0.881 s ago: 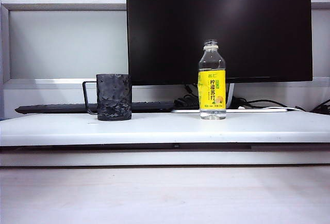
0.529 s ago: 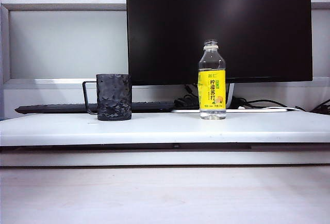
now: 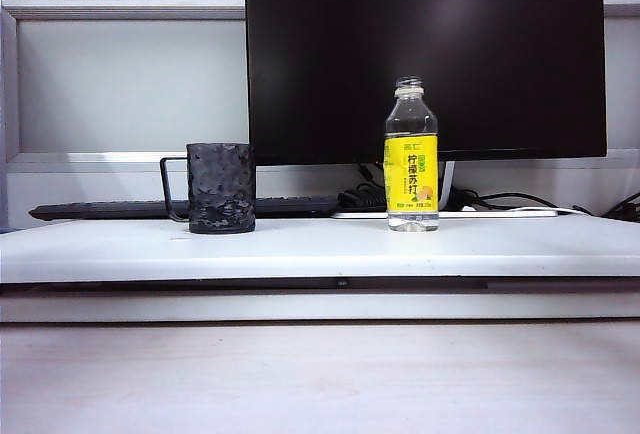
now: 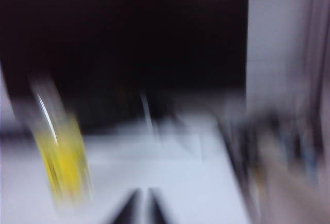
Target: Carefully pick up the bottle and pour some water from the bottle into the cup.
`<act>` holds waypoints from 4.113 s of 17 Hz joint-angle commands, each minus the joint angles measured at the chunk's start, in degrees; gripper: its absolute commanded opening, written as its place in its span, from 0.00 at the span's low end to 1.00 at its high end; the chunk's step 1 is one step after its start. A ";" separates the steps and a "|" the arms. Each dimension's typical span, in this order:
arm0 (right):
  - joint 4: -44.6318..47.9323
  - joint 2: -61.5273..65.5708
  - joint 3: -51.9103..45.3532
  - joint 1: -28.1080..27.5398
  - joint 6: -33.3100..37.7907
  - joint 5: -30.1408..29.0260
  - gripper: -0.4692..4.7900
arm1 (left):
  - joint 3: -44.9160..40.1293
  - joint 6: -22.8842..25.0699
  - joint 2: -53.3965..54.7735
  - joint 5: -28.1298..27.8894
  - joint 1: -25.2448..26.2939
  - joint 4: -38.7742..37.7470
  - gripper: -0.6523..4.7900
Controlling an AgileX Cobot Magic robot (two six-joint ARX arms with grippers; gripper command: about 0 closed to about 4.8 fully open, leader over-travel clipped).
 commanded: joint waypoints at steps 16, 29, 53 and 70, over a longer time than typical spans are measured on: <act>12.35 48.35 35.85 8.31 -6.62 -13.79 1.00 | 27.82 -12.59 30.67 29.57 -2.38 2.38 1.00; 25.70 86.14 36.50 13.60 -9.35 -13.31 1.00 | 27.91 -8.11 65.33 24.02 -13.94 22.29 1.00; 29.07 101.20 45.05 13.55 -9.60 -10.51 0.63 | 27.89 -4.70 70.62 24.65 -15.23 21.94 1.00; 29.33 88.96 45.11 14.58 -12.61 -10.27 0.31 | 27.96 -4.70 70.62 24.33 -15.23 27.04 1.00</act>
